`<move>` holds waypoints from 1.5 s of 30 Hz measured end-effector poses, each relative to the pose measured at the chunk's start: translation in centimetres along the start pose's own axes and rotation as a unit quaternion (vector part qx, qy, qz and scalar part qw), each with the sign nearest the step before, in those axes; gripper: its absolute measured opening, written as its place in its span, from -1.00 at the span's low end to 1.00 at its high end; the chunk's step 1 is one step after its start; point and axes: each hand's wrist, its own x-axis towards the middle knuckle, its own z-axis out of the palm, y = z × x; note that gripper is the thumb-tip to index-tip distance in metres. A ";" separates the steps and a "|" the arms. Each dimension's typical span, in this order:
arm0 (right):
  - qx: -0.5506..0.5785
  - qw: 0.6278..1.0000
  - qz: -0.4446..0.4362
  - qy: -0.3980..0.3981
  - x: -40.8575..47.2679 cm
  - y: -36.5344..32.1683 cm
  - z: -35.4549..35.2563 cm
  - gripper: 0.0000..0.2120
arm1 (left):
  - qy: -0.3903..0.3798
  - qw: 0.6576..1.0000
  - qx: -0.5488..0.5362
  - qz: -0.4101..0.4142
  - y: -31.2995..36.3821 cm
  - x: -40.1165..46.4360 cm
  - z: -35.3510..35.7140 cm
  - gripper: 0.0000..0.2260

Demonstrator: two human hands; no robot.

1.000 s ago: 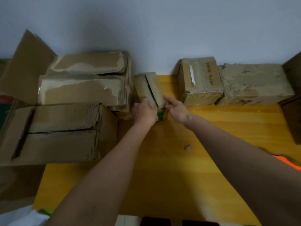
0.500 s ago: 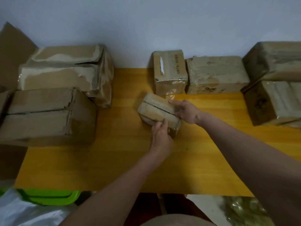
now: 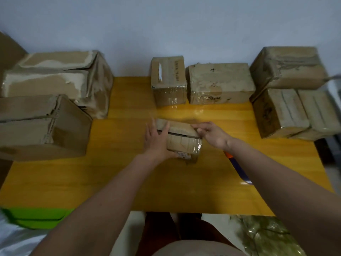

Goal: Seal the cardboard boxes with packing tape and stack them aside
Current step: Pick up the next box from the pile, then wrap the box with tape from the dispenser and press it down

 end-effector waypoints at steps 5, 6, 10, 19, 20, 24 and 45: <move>0.023 0.997 0.008 0.074 -1.0 2.5 0.1 -0.67 | 0.003 0.997 -0.068 -0.021 3.1 -2.0 2.8 -0.04; 0.023 0.995 0.008 0.093 -1.2 3.1 0.0 -0.66 | 0.008 0.997 -0.073 -0.027 4.0 -2.8 3.6 -0.07; 0.006 0.993 0.003 0.116 -2.0 4.9 -0.6 -0.58 | 0.014 0.998 -0.062 -0.029 6.3 -4.9 6.0 -0.14; -0.011 0.997 -0.014 0.070 -3.0 6.6 -0.4 -0.54 | 0.041 0.983 0.161 0.083 6.4 -3.3 6.0 0.03; -0.011 0.998 -0.019 0.066 -3.2 6.8 -0.2 -0.54 | 0.035 0.978 0.175 0.105 6.5 -3.1 5.9 0.02; 0.007 0.996 -0.036 0.078 -3.8 7.4 0.6 -0.56 | 0.012 0.964 0.209 0.162 6.8 -2.5 5.8 -0.08; -0.225 0.917 0.255 0.208 -8.5 15.4 -0.3 -0.28 | 0.042 0.953 0.215 0.209 7.1 -3.5 7.7 -0.45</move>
